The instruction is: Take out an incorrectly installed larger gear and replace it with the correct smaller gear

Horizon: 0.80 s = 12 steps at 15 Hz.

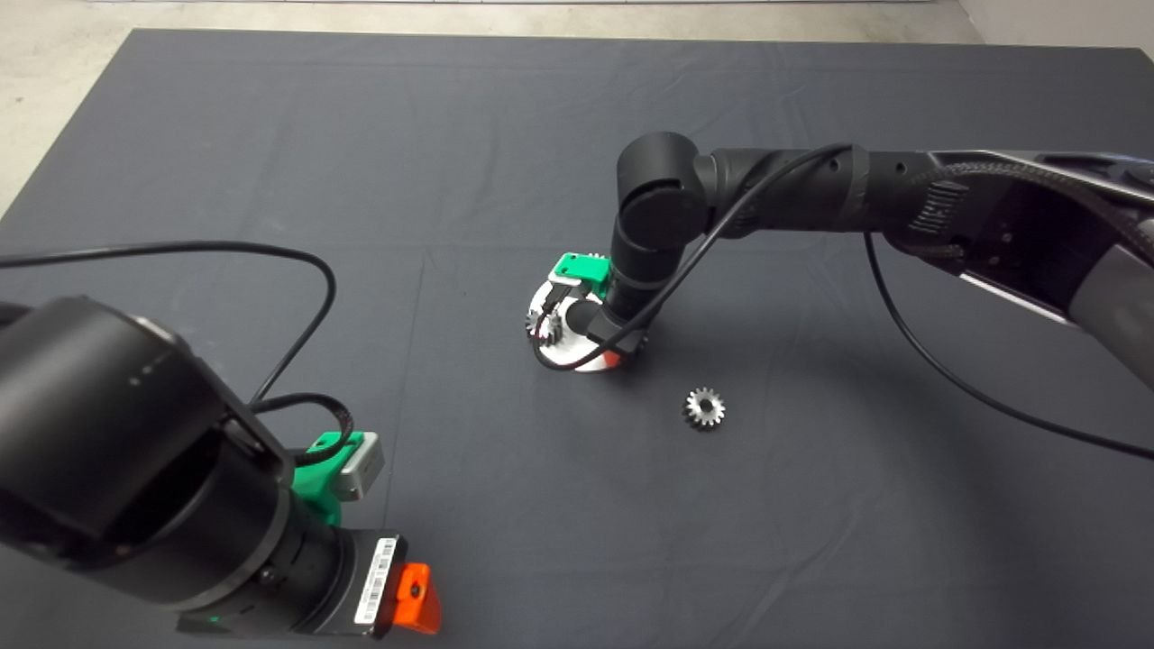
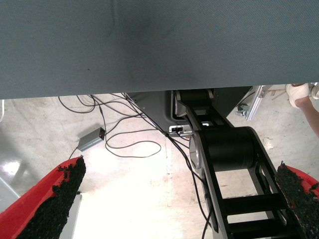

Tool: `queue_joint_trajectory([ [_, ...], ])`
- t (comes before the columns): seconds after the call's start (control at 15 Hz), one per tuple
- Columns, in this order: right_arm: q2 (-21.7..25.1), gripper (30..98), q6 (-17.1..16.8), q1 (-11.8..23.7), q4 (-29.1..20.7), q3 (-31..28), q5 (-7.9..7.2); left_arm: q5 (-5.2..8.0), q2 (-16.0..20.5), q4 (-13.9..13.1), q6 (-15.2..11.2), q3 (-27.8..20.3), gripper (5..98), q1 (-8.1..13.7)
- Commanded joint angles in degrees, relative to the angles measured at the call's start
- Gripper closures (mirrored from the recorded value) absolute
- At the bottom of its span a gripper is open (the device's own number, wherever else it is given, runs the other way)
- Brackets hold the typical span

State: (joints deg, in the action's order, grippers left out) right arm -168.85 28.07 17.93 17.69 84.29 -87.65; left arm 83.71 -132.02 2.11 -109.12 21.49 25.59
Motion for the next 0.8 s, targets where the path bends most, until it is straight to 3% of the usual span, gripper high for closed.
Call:
queue_joint_trajectory([
  [0.0,0.23,75.1,-0.65,1.06,1.30,-0.03,-6.39,-0.04,0.22,-0.80,-0.48,-1.11,5.4,0.69],
  [0.73,0.17,77.2,-0.65,1.14,1.47,-0.45,-6.39,-0.04,0.22,-0.80,-0.48,-1.12,5.4,0.69],
])
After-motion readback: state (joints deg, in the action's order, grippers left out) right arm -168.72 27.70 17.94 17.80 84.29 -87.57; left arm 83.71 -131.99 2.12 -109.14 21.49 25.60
